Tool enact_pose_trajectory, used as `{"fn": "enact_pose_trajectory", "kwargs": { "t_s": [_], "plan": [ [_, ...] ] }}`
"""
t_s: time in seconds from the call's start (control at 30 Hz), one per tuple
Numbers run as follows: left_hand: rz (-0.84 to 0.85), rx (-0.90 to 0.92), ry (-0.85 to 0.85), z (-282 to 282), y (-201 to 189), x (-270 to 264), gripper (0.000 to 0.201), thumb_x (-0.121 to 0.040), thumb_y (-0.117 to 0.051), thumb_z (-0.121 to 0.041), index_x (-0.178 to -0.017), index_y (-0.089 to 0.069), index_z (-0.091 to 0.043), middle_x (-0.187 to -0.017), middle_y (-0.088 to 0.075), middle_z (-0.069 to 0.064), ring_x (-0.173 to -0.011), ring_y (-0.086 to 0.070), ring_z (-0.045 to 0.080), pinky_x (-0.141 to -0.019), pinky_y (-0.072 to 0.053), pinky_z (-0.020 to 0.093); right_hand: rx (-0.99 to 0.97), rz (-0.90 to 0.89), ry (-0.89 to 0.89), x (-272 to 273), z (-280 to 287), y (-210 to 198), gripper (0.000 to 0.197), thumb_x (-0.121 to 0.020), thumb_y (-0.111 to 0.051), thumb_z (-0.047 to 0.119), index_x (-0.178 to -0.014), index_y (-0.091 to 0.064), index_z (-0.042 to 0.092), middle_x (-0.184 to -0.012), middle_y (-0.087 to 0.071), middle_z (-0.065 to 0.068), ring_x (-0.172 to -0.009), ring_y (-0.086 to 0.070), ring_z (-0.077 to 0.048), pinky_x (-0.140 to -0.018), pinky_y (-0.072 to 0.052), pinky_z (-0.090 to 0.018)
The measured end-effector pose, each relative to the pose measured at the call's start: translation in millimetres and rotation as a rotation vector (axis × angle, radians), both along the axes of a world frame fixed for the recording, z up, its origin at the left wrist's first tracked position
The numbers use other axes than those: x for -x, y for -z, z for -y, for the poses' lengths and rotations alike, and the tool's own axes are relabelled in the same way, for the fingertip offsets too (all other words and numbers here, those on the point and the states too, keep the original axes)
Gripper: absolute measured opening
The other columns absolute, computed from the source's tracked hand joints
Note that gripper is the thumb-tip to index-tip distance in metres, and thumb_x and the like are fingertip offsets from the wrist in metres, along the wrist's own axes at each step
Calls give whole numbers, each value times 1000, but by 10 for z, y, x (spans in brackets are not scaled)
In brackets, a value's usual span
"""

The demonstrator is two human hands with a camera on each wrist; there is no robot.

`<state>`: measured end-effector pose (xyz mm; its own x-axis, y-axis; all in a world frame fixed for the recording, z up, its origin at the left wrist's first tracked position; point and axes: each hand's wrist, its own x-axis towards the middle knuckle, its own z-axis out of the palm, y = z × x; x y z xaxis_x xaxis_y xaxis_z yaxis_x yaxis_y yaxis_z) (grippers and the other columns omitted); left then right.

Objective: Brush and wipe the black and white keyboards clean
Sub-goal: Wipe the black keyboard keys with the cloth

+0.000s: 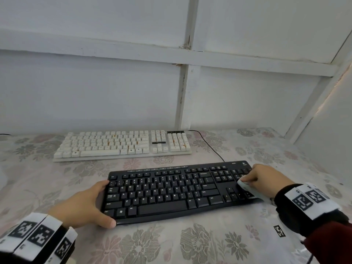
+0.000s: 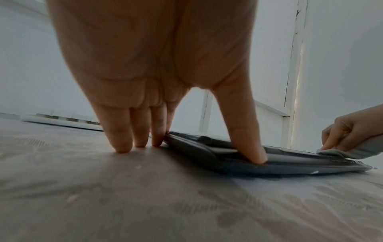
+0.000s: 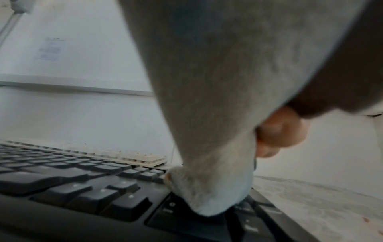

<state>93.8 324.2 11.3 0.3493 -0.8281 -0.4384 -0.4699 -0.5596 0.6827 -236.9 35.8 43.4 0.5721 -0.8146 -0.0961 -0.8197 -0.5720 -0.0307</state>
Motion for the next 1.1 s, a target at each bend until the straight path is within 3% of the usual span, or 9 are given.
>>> {"fn": "enact_pose_trajectory", "kwargs": {
  "t_s": [0.1, 0.17, 0.27, 0.37, 0.5, 0.63, 0.73, 0.9, 1.1],
  "plan": [
    [20, -2, -14, 12, 9, 11, 149, -20, -82, -53, -148, -13, -25, -146, -34, -10, -127, -38, 11, -100, -31, 23, 5, -17, 79, 121, 35, -20, 29, -91, -53, 26, -85, -67, 1, -71, -41, -8, -63, -44, -26, -53, -30, -18],
    [20, -1, -29, 16, 20, 3, 142, -24, -79, -50, -148, -13, -25, -145, -35, -10, -119, -39, 7, -97, -31, 21, -24, 10, 133, 186, 91, -55, 27, -89, -56, 28, -85, -70, 6, -80, -58, -20, -69, -53, -30, -60, -38, -20],
    [11, -2, -34, 10, 21, -6, 148, -19, -83, -51, -148, -14, -24, -146, -35, -9, -121, -38, 8, -98, -30, 23, -24, -28, 194, 268, 193, -79, 27, -89, -57, 28, -92, -69, 4, -98, -67, -15, -73, -60, -28, -66, -47, -25],
    [7, 5, -14, 13, 11, -10, 160, -9, -84, -59, -148, -13, -23, -145, -35, -8, -125, -37, 10, -100, -30, 23, -66, -71, 254, 378, 243, -91, 25, -89, -58, 27, -100, -73, 12, -109, -70, -8, -101, -65, -22, -85, -51, -27],
    [6, 0, -14, 18, 10, -7, 158, -12, -83, -58, -148, -12, -22, -146, -34, -6, -121, -37, 9, -100, -30, 23, -94, 112, 155, 335, 111, -176, 27, -91, -56, 28, -97, -74, 9, -81, -63, 6, -69, -58, -10, -65, -34, -7],
    [0, 2, -16, 13, 25, -21, 170, 2, -78, -70, -148, -13, -22, -147, -34, -5, -132, -35, 16, -108, -29, 29, -149, 130, -108, -52, -203, -157, 32, -92, -49, 35, -96, -71, 12, -88, -52, 2, -70, -47, -4, -64, -35, -10],
    [10, -15, -9, 13, 7, 2, 168, 0, -82, -64, -148, -13, -23, -146, -34, -5, -133, -35, 17, -107, -29, 28, -149, 100, -204, -295, -398, -58, 37, -89, -47, 44, -78, -64, 14, -84, -41, 8, -69, -45, 1, -68, -36, -15],
    [4, -9, -23, 14, 30, -28, 165, -2, -83, -64, -147, -15, -23, -144, -37, -6, -132, -36, 15, -107, -30, 28, -40, 42, -173, -292, -398, 11, 43, -91, -48, 31, -55, -30, 16, -72, -25, 7, -60, -37, -13, -55, -28, -18],
    [5, 11, -35, 12, 43, -33, 167, 1, -77, -70, -147, -16, -24, -142, -39, -7, -129, -38, 14, -109, -30, 30, -11, -2, -55, -66, -193, -77, 36, -92, -49, 22, -62, -39, 6, -69, -33, -4, -52, -33, -7, -52, -33, -12]
  ]
}}
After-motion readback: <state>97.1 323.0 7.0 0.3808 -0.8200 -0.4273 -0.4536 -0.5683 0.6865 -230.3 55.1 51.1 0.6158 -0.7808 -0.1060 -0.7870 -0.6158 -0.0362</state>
